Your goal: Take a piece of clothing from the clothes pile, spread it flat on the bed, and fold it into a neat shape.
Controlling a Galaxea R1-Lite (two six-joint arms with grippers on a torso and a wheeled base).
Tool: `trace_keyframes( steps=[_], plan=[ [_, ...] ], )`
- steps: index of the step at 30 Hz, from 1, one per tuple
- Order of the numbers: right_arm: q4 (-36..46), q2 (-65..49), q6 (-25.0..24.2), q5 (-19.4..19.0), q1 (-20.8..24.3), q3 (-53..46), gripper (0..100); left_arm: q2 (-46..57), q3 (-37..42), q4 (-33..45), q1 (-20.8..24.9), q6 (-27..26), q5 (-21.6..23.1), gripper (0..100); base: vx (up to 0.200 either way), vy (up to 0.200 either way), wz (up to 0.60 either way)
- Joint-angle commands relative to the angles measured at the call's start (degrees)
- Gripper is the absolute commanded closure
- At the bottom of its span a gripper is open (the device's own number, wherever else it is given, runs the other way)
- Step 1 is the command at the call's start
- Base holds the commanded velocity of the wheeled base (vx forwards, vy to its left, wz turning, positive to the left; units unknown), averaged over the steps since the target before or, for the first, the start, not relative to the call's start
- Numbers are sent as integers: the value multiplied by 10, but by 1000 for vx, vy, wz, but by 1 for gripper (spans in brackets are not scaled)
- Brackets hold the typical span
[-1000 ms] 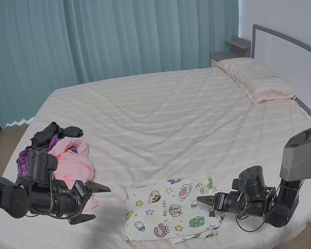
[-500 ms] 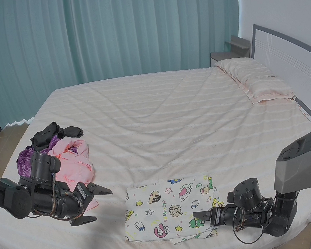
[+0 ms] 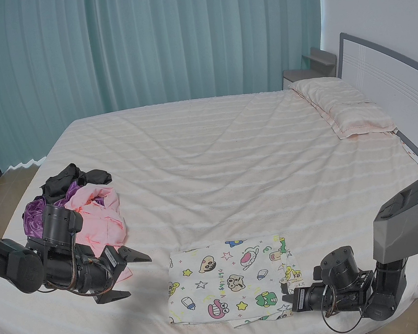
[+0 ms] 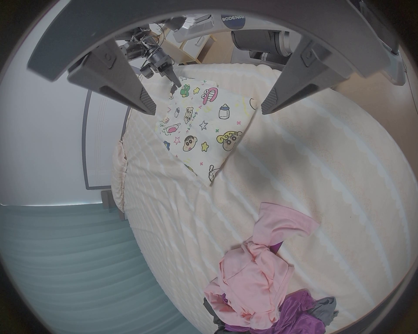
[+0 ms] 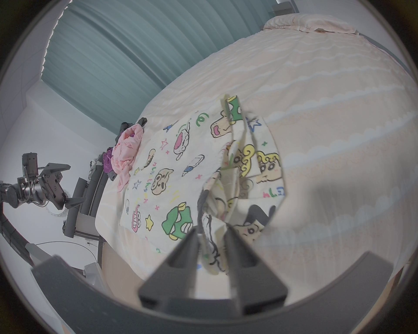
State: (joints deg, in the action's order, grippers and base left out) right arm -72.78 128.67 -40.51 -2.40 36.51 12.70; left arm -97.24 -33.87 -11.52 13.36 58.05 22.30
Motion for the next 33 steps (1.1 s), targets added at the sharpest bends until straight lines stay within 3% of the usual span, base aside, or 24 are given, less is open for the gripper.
trace_keyframes(
  steps=[1,7,8,14,17,25,28,30,33],
  plan=[
    [0,-10,1,-1,-1,-19,100,-7,-1,0,1,0,-1,0,0,0,0],
    [0,-15,4,-1,-1,-44,100,-18,-1,-1,5,0,-1,0,0,0,0],
    [0,-15,4,-2,0,-49,0,-21,-1,-1,7,0,-2,0,0,0,0],
    [-41,-17,7,-1,-3,-72,0,-45,-6,-1,23,0,-35,0,0,0,0],
    [-91,-13,24,-1,-37,-73,0,-65,-16,-13,42,-4,-59,0,0,0,0],
    [-96,40,64,-43,-113,0,0,-191,-9,-153,62,-145,-96,0,0,0,0],
    [-86,61,71,-47,-129,32,0,-228,-9,-192,73,-160,-100,0,0,0,0],
    [-40,77,91,-64,-154,86,0,-278,-9,-261,85,-164,-121,0,0,0,0],
    [3,81,105,-81,-158,119,0,-310,-9,-314,103,-166,-153,0,0,0,0]
  ],
)
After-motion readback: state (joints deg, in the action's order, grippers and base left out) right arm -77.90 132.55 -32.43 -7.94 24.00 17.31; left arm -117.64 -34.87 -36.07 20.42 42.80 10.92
